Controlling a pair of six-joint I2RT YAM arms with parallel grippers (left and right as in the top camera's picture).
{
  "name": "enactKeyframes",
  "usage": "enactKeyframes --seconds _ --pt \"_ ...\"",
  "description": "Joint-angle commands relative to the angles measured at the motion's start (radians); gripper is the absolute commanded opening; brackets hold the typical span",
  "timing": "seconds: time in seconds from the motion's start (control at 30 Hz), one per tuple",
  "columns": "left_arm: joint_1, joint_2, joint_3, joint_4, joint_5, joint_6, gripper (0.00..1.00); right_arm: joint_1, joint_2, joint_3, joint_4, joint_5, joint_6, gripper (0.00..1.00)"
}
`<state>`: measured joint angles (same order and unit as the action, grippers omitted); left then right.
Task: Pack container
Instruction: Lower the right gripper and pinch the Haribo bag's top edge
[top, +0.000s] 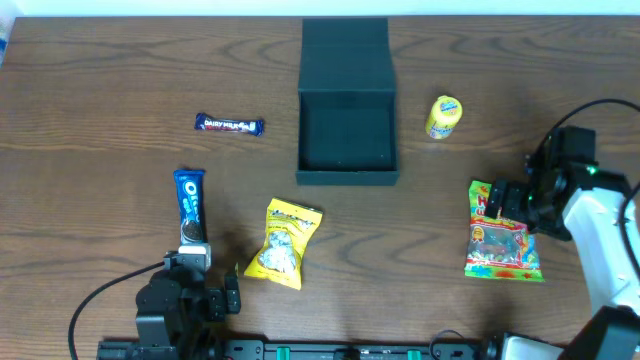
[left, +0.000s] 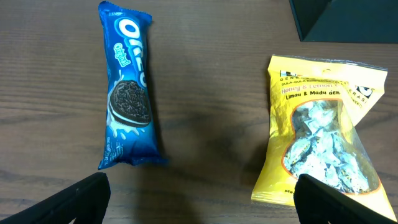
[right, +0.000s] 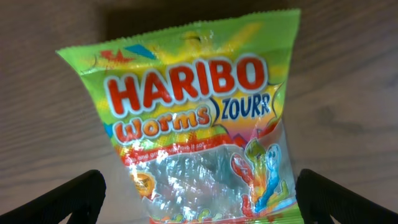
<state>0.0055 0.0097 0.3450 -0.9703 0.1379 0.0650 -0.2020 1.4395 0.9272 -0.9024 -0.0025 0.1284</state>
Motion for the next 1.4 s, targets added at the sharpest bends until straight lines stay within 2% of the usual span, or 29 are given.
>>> enactKeyframes --seconds 0.0,0.37,0.73,0.8,0.87,0.9,1.0,1.03,1.07,1.2,1.37 --pt "0.005 -0.003 -0.019 -0.053 -0.011 0.025 0.95 -0.009 0.010 -0.060 0.047 0.013 -0.067 0.99" --pt "0.005 -0.003 -0.019 -0.053 -0.011 0.025 0.95 -0.058 0.170 -0.097 0.137 -0.033 -0.104 0.99" --pt "0.005 -0.003 -0.019 -0.053 -0.011 0.025 0.95 -0.058 0.180 -0.098 0.166 -0.067 -0.111 0.99" --pt "0.005 -0.003 -0.019 -0.053 -0.011 0.025 0.95 -0.058 0.180 -0.098 0.166 -0.067 -0.111 0.87" --pt "0.005 -0.003 -0.019 -0.053 -0.011 0.025 0.95 -0.058 0.180 -0.099 0.164 -0.067 -0.110 0.81" --pt "0.005 -0.003 -0.019 -0.053 -0.011 0.025 0.95 -0.058 0.180 -0.099 0.159 -0.066 -0.110 0.74" --pt "0.005 -0.003 -0.019 -0.053 -0.011 0.025 0.95 -0.058 0.180 -0.099 0.156 -0.066 -0.107 0.50" --pt "0.005 -0.003 -0.019 -0.053 -0.011 0.025 0.95 -0.058 0.180 -0.099 0.156 -0.066 -0.107 0.38" --pt "0.005 -0.003 -0.019 -0.053 -0.011 0.025 0.95 -0.058 0.180 -0.099 0.156 -0.066 -0.107 0.34" --pt "0.005 -0.003 -0.019 -0.053 -0.011 0.025 0.95 -0.058 0.180 -0.099 0.156 -0.066 -0.107 0.34" --pt "0.005 -0.003 -0.019 -0.053 -0.011 0.025 0.95 -0.058 0.180 -0.099 0.156 -0.066 -0.107 0.19"
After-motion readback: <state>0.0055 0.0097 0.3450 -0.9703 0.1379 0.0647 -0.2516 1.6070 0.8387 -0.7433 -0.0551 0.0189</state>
